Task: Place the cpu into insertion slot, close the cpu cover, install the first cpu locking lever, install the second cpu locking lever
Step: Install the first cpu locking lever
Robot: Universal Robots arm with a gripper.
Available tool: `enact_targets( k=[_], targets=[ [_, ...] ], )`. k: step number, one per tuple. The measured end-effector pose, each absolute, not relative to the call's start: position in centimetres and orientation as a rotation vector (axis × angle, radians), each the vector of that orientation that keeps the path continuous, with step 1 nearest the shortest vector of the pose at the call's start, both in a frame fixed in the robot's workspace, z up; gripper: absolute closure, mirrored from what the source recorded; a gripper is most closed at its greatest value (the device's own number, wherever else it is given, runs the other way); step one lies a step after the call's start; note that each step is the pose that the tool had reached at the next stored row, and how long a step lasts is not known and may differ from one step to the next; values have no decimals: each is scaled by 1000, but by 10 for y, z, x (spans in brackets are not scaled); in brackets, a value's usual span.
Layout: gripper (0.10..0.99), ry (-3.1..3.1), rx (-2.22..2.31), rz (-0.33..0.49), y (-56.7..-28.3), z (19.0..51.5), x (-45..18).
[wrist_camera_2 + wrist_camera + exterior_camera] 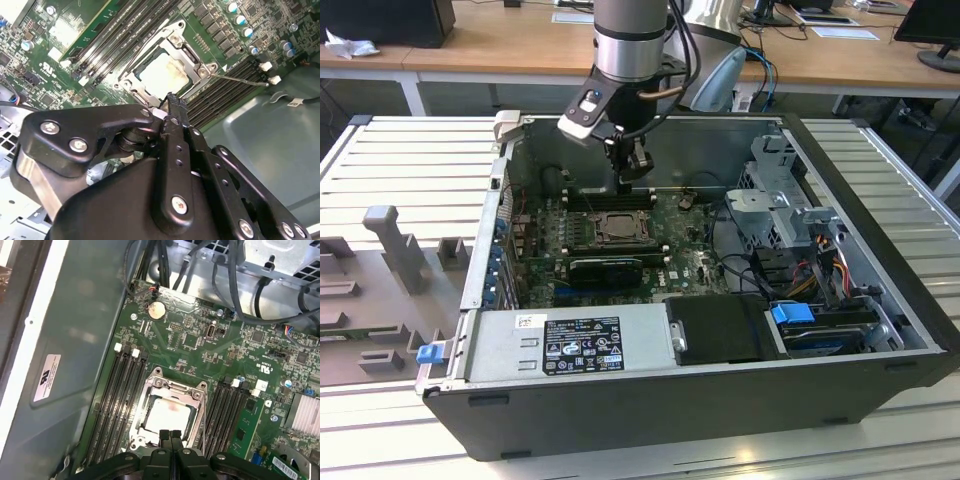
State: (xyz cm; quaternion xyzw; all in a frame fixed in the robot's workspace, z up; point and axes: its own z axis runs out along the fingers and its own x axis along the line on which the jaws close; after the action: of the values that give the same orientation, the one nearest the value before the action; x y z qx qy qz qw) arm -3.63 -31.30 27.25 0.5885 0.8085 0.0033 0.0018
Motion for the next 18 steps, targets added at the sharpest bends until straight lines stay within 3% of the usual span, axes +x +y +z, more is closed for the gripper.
enact_targets(
  k=[18],
  targets=[
    [980,2643,1693,12,-314,273,-38]
  ],
)
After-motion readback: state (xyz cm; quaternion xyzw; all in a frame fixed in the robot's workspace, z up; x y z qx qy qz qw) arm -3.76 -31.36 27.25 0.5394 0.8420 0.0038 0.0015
